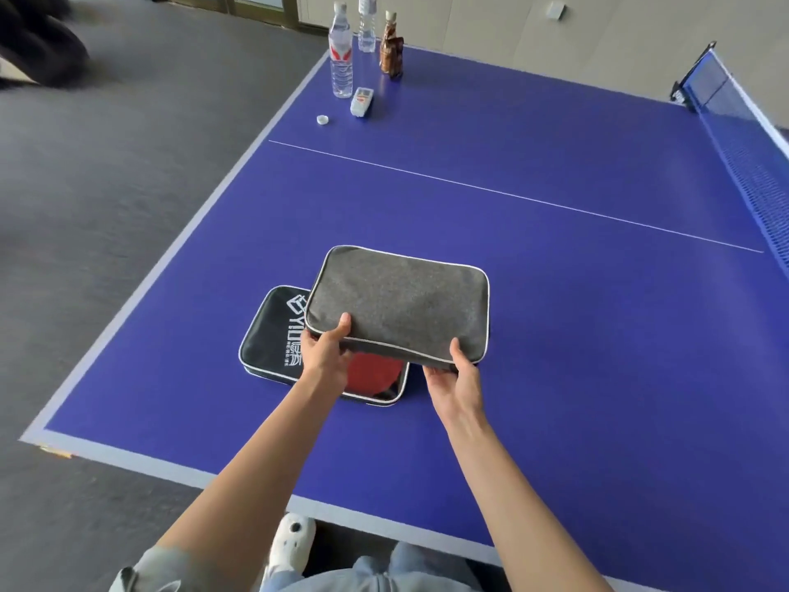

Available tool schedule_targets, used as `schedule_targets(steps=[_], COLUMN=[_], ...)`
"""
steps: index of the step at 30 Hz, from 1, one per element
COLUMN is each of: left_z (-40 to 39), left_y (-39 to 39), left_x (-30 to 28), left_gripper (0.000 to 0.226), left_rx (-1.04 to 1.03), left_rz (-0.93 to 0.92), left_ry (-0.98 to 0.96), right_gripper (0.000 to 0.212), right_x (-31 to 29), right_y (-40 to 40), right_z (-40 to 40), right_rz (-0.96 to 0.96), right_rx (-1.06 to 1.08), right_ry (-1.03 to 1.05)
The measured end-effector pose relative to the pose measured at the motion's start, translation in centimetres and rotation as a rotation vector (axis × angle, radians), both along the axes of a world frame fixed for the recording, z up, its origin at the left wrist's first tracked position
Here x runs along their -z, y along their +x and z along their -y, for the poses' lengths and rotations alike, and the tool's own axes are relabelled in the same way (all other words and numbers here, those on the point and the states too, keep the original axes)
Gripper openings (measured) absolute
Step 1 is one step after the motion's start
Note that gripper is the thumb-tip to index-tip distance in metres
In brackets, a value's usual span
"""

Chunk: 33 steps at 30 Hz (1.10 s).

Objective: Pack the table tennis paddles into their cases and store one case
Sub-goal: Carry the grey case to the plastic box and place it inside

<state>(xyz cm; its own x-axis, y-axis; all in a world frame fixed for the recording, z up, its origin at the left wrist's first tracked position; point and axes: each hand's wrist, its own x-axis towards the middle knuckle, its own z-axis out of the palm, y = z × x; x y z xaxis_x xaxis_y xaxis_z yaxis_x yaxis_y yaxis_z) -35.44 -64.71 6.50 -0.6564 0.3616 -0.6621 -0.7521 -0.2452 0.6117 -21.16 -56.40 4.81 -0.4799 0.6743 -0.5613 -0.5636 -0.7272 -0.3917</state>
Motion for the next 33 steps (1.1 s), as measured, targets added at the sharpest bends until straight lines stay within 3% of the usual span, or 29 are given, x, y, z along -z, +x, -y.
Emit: schedule_targets(steps=[7,14,21,24,27,33], left_z=[5.5,8.9,10.0,10.0,10.2,11.0], left_y=[-7.5,-8.3,-8.4,-9.1,-10.2,-11.1], left_x=[1.5,3.7,4.5,4.1,3.7,3.5], left_gripper=[0.033,0.036,0.049,0.035,0.022,0.050], left_rx=[0.137,0.176,0.158,0.203,0.271,0.358], left_rz=[-0.004,0.050,0.012,-0.019,-0.057,-0.017], left_ry=[-0.067,-0.116,-0.289,-0.388,-0.460,-0.490], right_gripper=[0.024,0.017,0.042,0.028,0.031,0.015], right_x=[0.0,1.9,1.5,1.0,1.1,2.1], right_y=[-6.7,-7.4,-7.5,-7.6,-7.5,-6.9], right_z=[6.6,10.0,8.8,8.2,8.0,9.1], right_rz=[0.026,0.115,0.496,0.617,0.789,1.022], right_rx=[0.119,0.130,-0.001,-0.061,-0.092,-0.110], right_ry=[-0.092,-0.141,-0.124,-0.137,-0.103,0.110])
